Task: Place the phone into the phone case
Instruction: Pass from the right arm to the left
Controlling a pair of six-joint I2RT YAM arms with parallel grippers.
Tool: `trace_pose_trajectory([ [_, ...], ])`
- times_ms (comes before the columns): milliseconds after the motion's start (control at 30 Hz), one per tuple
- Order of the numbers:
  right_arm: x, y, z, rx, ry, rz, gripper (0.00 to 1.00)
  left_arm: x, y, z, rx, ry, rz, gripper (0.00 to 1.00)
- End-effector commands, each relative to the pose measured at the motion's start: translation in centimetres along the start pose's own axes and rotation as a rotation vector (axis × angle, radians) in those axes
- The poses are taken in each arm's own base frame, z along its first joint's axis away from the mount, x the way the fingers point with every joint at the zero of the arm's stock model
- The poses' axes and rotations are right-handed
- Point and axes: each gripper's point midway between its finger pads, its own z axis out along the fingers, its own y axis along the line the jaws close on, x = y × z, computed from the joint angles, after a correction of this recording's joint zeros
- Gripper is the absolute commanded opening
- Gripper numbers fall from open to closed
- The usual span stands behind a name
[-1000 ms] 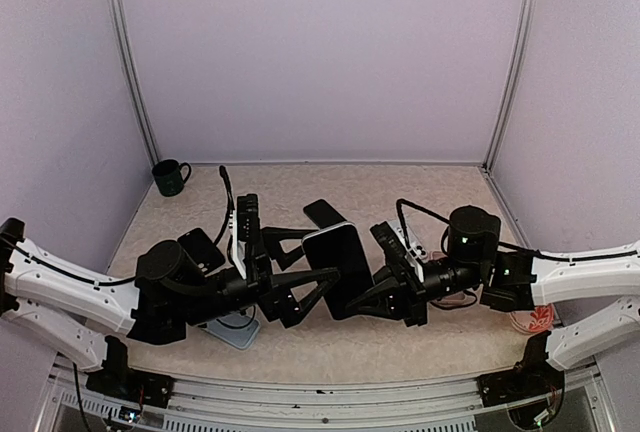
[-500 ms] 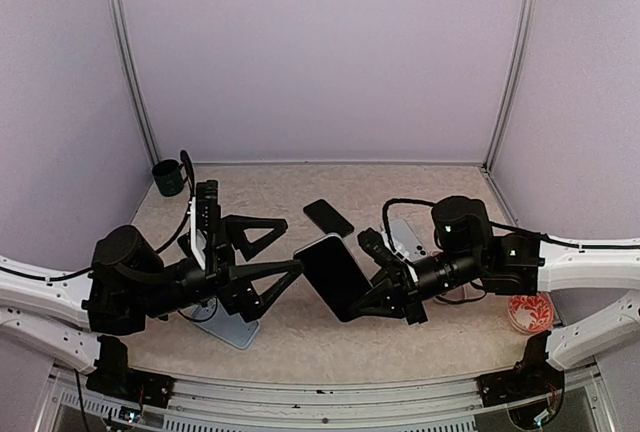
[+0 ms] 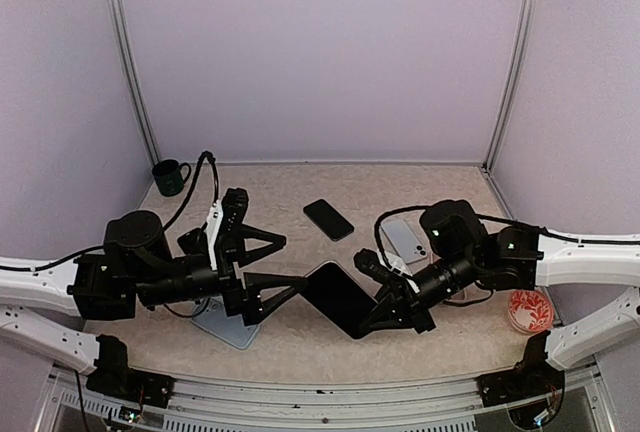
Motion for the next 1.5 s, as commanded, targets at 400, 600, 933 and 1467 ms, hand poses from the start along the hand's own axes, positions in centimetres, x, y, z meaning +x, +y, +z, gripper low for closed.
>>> trace_pose_trajectory([
  [400, 1.1, 0.8, 1.3, -0.071, 0.081, -0.03, 0.0, 5.0, -3.3, 1.3, 0.313, 0.281, -0.022, 0.97],
  [600, 2.0, 0.6, 2.1, -0.083, 0.116, -0.014, 0.0, 6.7, -4.0, 1.8, 0.396, 0.369, -0.059, 0.92],
  [933, 2.1, 0.5, 2.5, -0.075, 0.124, -0.02, 0.0, 9.1, -3.8, 2.5, 0.418, 0.466, -0.1, 0.8],
  [1467, 2.8, 0.2, 2.8, -0.063, 0.151, -0.006, 0.0, 9.7, -3.9, 3.3, 0.435, 0.47, -0.118, 0.41],
])
